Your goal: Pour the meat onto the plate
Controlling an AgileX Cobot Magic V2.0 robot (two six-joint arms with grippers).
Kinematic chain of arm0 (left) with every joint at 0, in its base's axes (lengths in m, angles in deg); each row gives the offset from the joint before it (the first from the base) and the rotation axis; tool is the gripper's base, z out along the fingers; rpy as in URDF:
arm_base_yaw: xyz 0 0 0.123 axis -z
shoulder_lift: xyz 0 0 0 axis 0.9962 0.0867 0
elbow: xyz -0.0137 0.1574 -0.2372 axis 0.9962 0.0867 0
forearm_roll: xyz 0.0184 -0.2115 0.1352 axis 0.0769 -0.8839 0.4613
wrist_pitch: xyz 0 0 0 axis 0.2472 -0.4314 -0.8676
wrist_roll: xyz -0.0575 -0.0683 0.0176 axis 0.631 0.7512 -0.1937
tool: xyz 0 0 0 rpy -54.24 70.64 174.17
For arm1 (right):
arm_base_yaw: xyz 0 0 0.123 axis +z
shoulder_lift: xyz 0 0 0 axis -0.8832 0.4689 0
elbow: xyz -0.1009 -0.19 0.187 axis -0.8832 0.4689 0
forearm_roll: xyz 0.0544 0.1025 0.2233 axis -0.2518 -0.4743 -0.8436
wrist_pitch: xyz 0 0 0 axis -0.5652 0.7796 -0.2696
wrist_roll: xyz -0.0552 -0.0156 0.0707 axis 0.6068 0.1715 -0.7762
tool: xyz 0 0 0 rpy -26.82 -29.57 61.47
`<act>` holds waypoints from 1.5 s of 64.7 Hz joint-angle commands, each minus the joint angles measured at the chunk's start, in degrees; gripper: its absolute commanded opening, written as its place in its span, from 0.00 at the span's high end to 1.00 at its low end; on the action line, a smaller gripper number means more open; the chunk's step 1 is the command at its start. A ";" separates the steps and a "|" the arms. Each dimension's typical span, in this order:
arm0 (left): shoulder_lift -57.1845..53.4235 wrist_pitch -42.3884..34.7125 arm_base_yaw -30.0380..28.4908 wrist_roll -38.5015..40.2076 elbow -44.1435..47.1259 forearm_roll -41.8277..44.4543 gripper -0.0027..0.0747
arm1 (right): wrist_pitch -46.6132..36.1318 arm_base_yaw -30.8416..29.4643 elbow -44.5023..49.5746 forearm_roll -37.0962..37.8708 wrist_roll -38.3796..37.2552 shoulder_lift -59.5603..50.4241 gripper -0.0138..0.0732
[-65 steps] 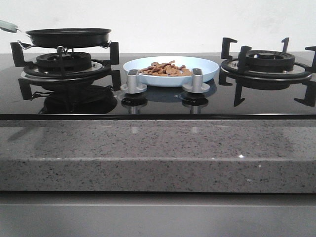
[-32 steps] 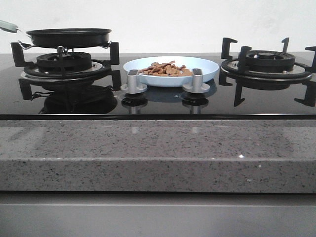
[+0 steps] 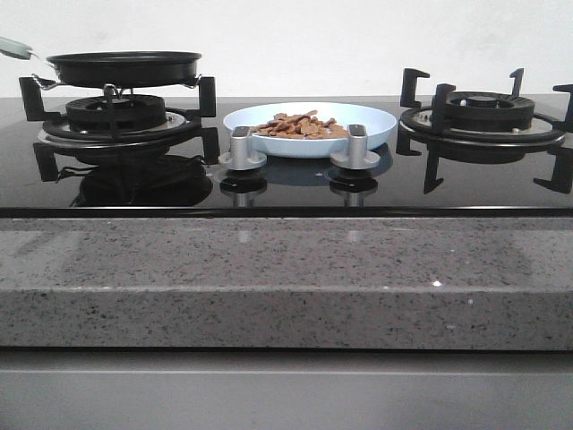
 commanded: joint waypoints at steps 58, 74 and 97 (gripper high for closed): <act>-0.89 -5.95 -0.11 6.52 0.39 4.11 0.99 | -4.05 -0.33 -1.11 0.69 0.12 1.30 0.98; -0.89 -5.95 -0.11 6.52 0.39 4.11 0.99 | -4.05 -0.33 -1.11 0.69 0.12 1.30 0.98; -0.89 -5.95 -0.11 6.52 0.39 4.11 0.99 | -8.92 -0.33 -1.11 0.75 0.12 1.30 0.98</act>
